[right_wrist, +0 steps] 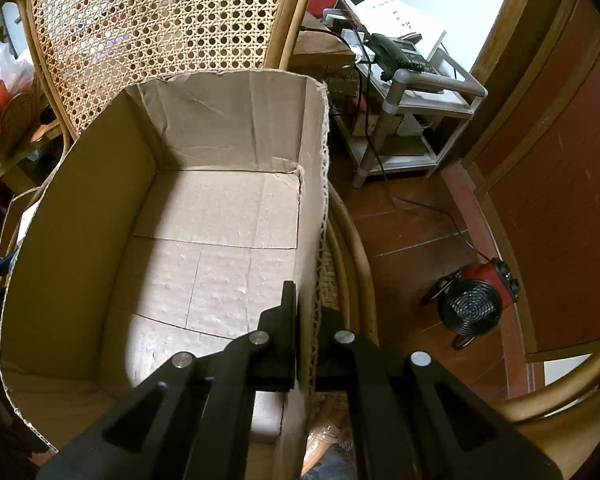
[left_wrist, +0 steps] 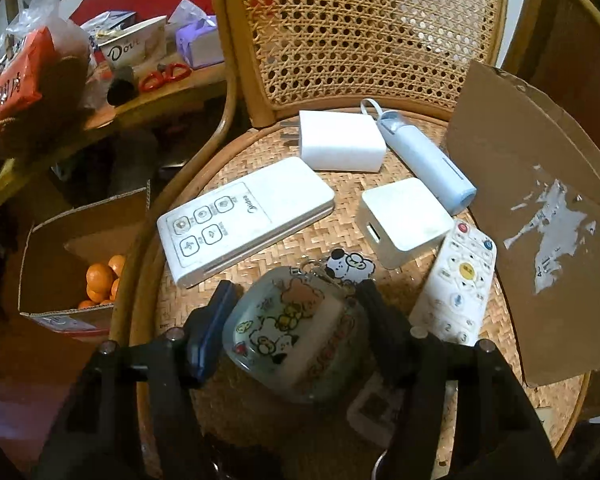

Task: Organize rigid objects
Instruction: 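Grasp the cartoon-printed keychain case with the left tool, then carry the keychain case into the cardboard box and open the left tool, then grasp the white TV remote with the left tool, then carry the white TV remote into the box and release it beside the case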

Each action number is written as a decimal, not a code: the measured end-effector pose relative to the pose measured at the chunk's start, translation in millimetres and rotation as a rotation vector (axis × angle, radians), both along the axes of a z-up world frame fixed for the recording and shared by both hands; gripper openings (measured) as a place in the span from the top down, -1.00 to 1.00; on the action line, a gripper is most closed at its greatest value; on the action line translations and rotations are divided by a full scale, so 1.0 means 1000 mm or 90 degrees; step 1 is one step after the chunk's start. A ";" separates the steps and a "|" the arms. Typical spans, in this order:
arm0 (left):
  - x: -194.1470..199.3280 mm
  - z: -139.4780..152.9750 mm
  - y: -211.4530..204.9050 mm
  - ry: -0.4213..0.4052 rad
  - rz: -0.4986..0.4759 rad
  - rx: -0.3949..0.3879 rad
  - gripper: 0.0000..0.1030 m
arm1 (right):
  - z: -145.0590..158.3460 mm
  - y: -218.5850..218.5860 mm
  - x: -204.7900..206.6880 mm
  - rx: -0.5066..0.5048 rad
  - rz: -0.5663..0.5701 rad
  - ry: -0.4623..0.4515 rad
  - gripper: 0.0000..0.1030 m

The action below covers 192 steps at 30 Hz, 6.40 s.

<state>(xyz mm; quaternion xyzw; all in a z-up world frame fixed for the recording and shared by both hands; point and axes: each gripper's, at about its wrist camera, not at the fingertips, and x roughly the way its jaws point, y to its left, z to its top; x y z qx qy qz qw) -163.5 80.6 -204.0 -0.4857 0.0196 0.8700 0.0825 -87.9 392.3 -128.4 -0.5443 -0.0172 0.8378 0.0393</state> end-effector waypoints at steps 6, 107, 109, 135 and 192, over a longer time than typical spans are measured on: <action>0.003 0.003 0.004 0.002 -0.006 0.000 -0.18 | 0.001 0.002 -0.003 0.001 0.000 0.001 0.89; 0.045 0.053 0.026 0.051 0.018 -0.028 -0.58 | -0.006 -0.005 0.006 -0.016 -0.020 0.007 0.89; 0.048 0.041 0.034 0.037 0.004 -0.030 -0.58 | -0.007 -0.005 0.005 -0.016 -0.021 0.006 0.89; 0.035 0.003 0.055 -0.017 -0.054 -0.006 0.22 | -0.009 -0.004 0.002 -0.037 -0.020 0.001 0.88; 0.042 0.118 0.170 0.083 -0.113 0.032 0.23 | -0.009 -0.001 0.005 -0.037 -0.016 -0.006 0.88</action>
